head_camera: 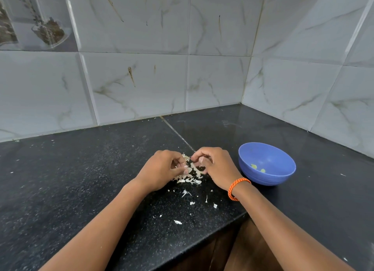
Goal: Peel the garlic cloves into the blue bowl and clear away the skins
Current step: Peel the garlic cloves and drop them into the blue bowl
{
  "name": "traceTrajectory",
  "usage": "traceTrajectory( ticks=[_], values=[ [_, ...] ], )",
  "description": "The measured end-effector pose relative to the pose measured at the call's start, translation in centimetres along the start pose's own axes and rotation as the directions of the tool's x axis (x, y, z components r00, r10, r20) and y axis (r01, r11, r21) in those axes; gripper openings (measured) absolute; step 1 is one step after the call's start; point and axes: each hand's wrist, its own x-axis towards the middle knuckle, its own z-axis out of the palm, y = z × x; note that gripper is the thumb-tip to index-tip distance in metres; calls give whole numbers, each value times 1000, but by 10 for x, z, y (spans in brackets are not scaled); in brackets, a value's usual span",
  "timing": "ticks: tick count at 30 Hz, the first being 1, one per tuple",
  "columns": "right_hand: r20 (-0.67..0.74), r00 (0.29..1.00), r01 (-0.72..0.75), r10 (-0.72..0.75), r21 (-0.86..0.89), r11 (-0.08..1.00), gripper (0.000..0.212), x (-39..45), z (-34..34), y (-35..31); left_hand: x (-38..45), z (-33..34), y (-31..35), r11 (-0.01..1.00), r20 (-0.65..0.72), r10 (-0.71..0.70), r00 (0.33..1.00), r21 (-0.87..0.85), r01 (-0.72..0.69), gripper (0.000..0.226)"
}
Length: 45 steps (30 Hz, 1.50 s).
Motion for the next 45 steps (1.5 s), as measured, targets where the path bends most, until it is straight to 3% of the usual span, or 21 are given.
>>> traceTrajectory(
  ticks=[7, 13, 21, 28, 31, 36, 40, 45],
  values=[
    [-62, 992, 98, -110, -166, 981, 13, -2, 5, -7, 0, -7, -2, 960, -64, -72, 995, -274, 52, 12],
    [-24, 991, 131, -129, 105, 986, 9, -6, 8, -15, 0, -6, 0, 925, -58, -77, 995, -377, 50, 14],
    [-64, 988, 149, -142, 127, 981, 14, -6, 3, -8, 1, -1, 3, 939, -37, -19, 999, -345, 5, 19],
    [-54, 986, 160, -160, 0, 987, 22, -13, -6, 8, 1, 3, 1, 992, -79, -37, 996, -125, 27, 14],
    [-39, 987, 154, -157, -66, 986, 18, -18, -10, 16, -1, 2, 4, 995, -173, -96, 980, -34, 91, 7],
    [-70, 988, 124, -136, -150, 981, 15, -25, -16, 23, -3, 4, 9, 991, -286, -105, 952, 44, 123, 17],
    [-60, 984, 153, -168, -197, 968, 20, -28, -16, 28, -4, 12, 12, 999, -209, 45, 977, 17, -43, 11],
    [-123, 979, 119, -160, -284, 951, 15, -29, -15, 29, -1, 32, 23, 940, -27, 276, 961, 214, -265, 28]
  ],
)
